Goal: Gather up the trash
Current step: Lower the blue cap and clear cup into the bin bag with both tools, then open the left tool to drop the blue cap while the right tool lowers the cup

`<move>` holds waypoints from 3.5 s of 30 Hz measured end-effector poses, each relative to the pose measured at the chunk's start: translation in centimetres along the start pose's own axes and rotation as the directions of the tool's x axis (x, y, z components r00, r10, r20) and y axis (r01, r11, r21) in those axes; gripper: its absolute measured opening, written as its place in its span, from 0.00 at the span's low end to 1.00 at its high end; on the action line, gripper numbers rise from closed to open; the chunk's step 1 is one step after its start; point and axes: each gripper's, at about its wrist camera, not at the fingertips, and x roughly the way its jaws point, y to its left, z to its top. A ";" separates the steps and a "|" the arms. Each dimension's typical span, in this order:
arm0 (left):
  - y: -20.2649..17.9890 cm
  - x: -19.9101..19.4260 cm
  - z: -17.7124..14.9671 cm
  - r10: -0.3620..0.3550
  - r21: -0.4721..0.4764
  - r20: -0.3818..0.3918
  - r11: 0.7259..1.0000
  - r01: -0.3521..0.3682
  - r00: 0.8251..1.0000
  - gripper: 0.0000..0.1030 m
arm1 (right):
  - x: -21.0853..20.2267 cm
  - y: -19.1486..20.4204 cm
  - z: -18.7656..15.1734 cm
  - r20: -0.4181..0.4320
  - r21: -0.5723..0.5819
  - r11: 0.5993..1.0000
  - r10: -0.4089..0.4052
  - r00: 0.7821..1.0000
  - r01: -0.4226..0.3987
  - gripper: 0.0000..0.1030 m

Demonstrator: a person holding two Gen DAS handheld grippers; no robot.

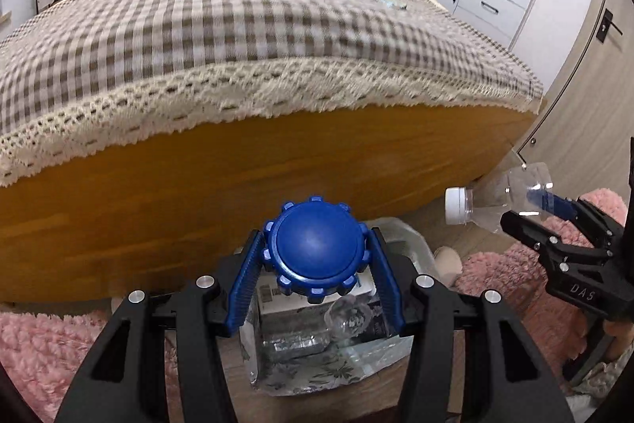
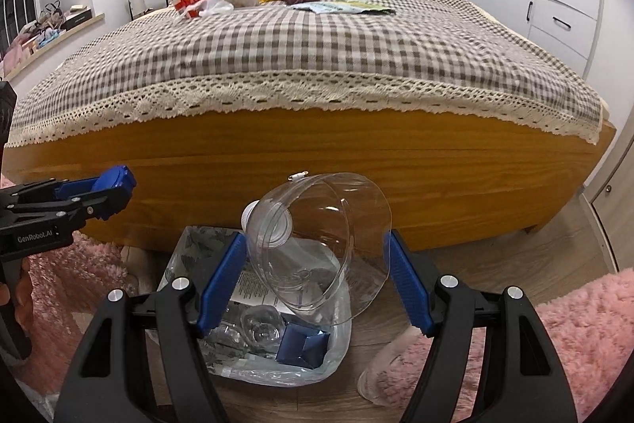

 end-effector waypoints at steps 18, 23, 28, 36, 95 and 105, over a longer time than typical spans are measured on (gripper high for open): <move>2.1 5.3 -2.5 0.044 -0.056 -0.154 0.997 -0.053 0.987 0.49 | 2.3 0.6 -0.7 -0.086 -0.021 1.000 -0.023 0.996 0.022 0.67; 2.7 7.1 -2.8 -0.015 -0.129 -0.212 0.992 -0.013 0.977 0.49 | 2.5 0.7 -0.8 -0.101 -0.033 0.999 -0.039 0.994 0.036 0.67; 2.1 8.8 -2.9 -0.029 -0.136 -0.253 0.991 -0.006 0.967 0.49 | 3.1 0.3 -1.1 -0.132 -0.035 0.998 -0.052 0.990 0.048 0.67; 2.0 9.8 -2.5 0.023 -0.129 -0.257 0.990 -0.058 0.966 0.49 | 4.0 0.0 -1.6 -0.162 -0.040 0.998 -0.053 0.985 0.047 0.67; 7.8 8.1 -3.3 0.171 -0.253 -0.348 0.930 -0.268 0.922 0.93 | 13.8 8.4 -6.3 -0.383 -0.349 0.937 -0.128 0.915 -0.015 0.67; 9.0 9.4 -4.5 0.234 -0.223 -0.406 0.912 -0.344 0.883 0.93 | 18.6 10.8 -8.9 -0.480 -0.458 0.888 -0.209 0.852 -0.041 0.67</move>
